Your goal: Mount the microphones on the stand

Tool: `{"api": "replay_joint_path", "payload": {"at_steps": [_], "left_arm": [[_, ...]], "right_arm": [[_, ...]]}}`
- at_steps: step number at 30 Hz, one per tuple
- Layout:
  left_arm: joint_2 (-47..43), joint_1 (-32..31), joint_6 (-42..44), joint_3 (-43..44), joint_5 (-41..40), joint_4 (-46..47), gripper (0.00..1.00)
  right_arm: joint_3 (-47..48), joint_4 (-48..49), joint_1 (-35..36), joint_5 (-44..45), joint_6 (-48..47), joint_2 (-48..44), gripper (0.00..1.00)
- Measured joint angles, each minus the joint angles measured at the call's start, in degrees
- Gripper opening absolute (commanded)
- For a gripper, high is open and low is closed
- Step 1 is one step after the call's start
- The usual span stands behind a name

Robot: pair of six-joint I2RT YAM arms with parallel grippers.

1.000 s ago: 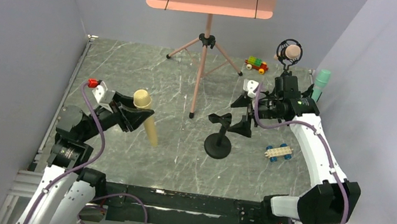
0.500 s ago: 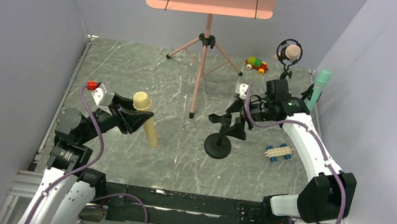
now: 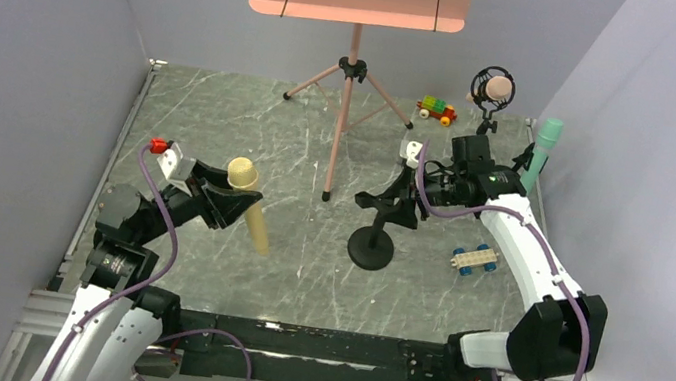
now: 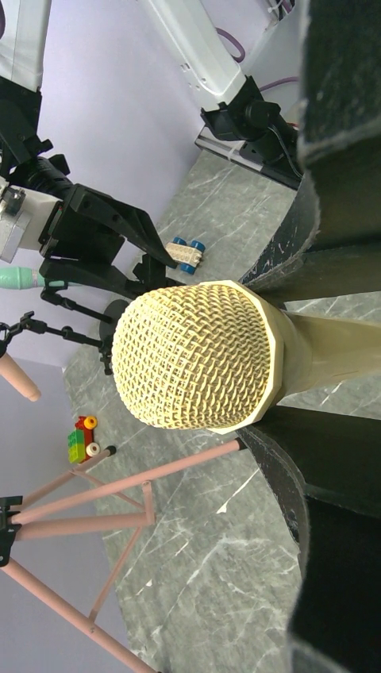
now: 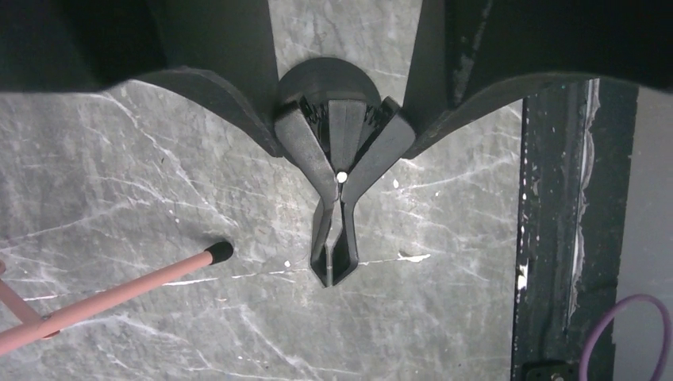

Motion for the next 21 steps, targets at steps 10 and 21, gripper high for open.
{"api": "replay_joint_path", "payload": {"at_steps": [10,21], "left_arm": [[2.36,0.00,-0.85,0.11,1.11,2.67,0.07],[18.18,-11.30,-1.66,7.08,-2.36,12.72,0.06]], "right_arm": [[-1.46,0.50,0.07,0.68,0.94,-2.49,0.26],[-2.10,1.46,0.07,0.66,1.07,-2.82,0.27]]}}
